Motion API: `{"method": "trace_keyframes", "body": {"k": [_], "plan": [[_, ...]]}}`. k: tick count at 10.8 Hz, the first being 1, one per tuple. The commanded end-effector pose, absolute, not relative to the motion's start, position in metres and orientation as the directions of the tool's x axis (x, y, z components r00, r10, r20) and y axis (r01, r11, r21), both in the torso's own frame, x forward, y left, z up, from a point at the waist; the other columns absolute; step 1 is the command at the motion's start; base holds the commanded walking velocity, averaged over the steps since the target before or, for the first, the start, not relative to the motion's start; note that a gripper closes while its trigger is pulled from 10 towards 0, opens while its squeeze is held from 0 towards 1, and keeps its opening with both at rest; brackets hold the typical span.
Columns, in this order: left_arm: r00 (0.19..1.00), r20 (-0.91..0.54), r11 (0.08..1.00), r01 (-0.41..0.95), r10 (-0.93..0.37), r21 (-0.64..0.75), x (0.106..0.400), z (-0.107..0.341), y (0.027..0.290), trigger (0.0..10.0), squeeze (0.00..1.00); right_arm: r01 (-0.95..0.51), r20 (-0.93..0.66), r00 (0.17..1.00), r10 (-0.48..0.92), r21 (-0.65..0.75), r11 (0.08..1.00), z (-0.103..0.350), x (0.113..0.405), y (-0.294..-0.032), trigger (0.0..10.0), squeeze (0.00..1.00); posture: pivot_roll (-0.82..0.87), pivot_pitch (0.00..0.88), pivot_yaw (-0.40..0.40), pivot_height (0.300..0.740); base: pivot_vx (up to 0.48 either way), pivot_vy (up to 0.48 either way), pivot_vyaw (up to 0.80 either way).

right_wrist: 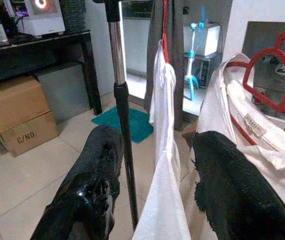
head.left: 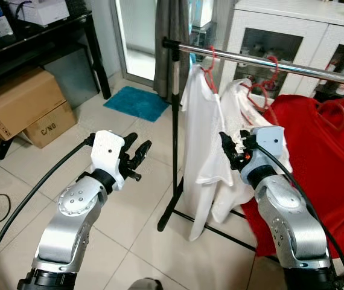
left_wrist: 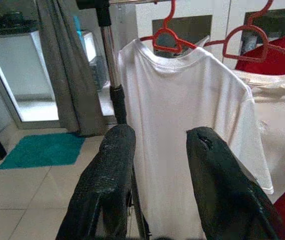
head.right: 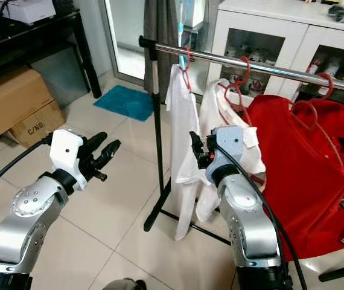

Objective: Hang hanger

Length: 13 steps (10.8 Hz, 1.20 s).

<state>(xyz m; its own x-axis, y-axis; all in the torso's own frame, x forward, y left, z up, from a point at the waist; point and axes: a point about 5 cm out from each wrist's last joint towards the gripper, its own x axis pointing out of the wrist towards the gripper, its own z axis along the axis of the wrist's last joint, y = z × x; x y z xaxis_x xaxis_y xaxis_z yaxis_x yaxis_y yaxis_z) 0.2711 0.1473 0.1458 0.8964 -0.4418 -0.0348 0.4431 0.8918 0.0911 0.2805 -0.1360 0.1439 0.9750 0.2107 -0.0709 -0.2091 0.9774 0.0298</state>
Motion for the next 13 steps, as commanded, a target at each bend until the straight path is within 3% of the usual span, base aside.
{"method": "trace_keyframes", "body": {"k": [1, 3, 13], "plan": [[0.896, -0.032, 0.891, 0.444, -0.443, 0.100, 0.269, 0.148, 0.149, 10.0, 0.00, -0.228, -0.062, 0.972, 0.228, 0.013, 0.974, 0.146, 0.281, -0.133, 10.0, 0.00, 0.04, 0.000, 0.030, 0.740, 0.244, 0.000, 0.00], [0.895, -0.035, 0.890, 0.446, -0.445, 0.098, 0.269, 0.148, 0.149, 10.0, 0.00, -0.232, -0.055, 0.971, 0.232, 0.005, 0.973, 0.147, 0.282, -0.130, 10.0, 0.00, 0.04, 0.000, 0.030, 0.740, 0.255, 0.000, 0.67], [0.887, -0.042, 0.882, 0.461, -0.459, 0.099, 0.268, 0.149, 0.151, 10.0, 0.00, -0.245, -0.008, 0.969, 0.245, 0.019, 0.969, 0.160, 0.289, -0.126, 10.0, 0.00, 0.05, 0.000, 0.025, 0.740, 0.311, 0.000, 0.00]]}}
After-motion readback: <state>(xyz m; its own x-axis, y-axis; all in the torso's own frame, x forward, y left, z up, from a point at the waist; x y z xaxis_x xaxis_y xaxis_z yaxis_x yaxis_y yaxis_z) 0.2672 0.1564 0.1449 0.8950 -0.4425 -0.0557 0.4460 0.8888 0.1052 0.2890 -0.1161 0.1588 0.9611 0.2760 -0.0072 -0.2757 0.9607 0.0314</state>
